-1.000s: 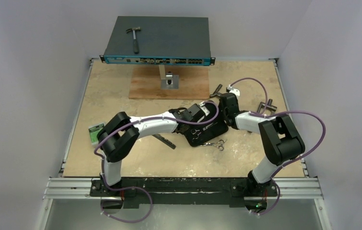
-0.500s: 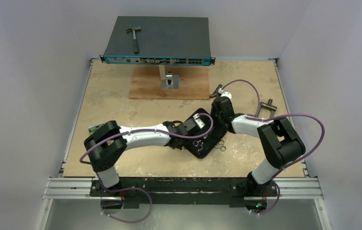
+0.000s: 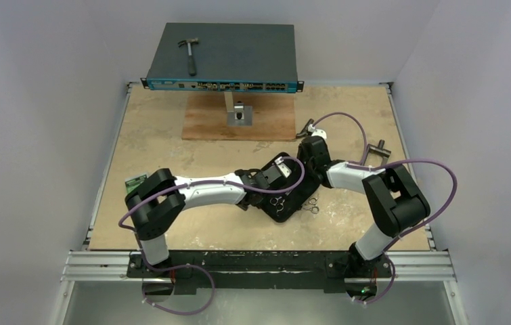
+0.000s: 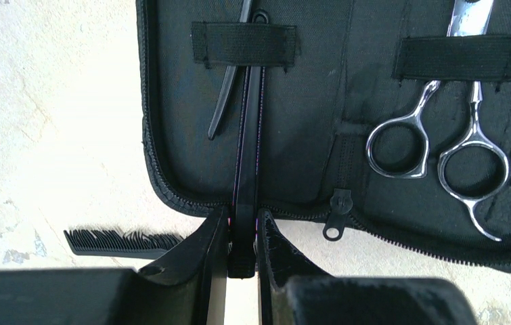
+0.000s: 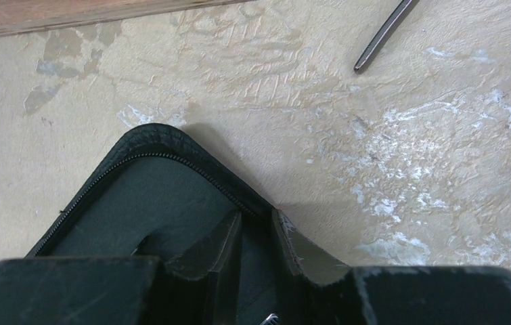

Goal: Sort the hair-cutting tools
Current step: Place the haircut tool in the hairdressing tool bag.

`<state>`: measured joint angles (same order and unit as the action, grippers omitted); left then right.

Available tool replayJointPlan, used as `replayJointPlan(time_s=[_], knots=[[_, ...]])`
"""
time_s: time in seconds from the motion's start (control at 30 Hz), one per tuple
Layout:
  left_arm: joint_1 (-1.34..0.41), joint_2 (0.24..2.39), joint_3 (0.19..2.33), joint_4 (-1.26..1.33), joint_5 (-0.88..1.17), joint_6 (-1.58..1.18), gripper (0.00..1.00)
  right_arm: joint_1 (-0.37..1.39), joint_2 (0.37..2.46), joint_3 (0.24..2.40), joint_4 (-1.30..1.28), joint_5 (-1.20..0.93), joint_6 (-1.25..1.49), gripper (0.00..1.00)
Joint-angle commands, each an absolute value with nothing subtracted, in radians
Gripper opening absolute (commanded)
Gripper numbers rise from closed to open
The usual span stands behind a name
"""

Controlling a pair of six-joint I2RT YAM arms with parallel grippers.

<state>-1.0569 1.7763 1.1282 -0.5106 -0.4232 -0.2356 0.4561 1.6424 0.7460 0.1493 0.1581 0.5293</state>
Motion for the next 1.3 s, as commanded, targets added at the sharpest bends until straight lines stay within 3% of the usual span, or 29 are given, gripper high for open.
replayJointPlan(time_s=[0.0,0.9,1.07,1.2,1.27], knots=[[-1.065,1.794,1.187,-0.489,-0.452,-0.228,0.00,0.463,1.690,0.736,0.108,0.083,0.527,0.19],[-1.065,1.939,1.348,-0.482,-0.485,-0.127,0.01,0.464,1.709,0.729,0.129,0.055,0.515,0.18],[-1.064,1.884,1.341,-0.503,-0.484,-0.149,0.38,0.463,1.704,0.734,0.122,0.044,0.525,0.24],[-1.065,1.824,1.331,-0.515,-0.488,-0.168,0.56,0.463,1.681,0.736,0.115,0.049,0.538,0.29],[-1.065,1.794,1.328,-0.524,-0.489,-0.176,0.60,0.464,1.669,0.737,0.106,0.054,0.547,0.31]])
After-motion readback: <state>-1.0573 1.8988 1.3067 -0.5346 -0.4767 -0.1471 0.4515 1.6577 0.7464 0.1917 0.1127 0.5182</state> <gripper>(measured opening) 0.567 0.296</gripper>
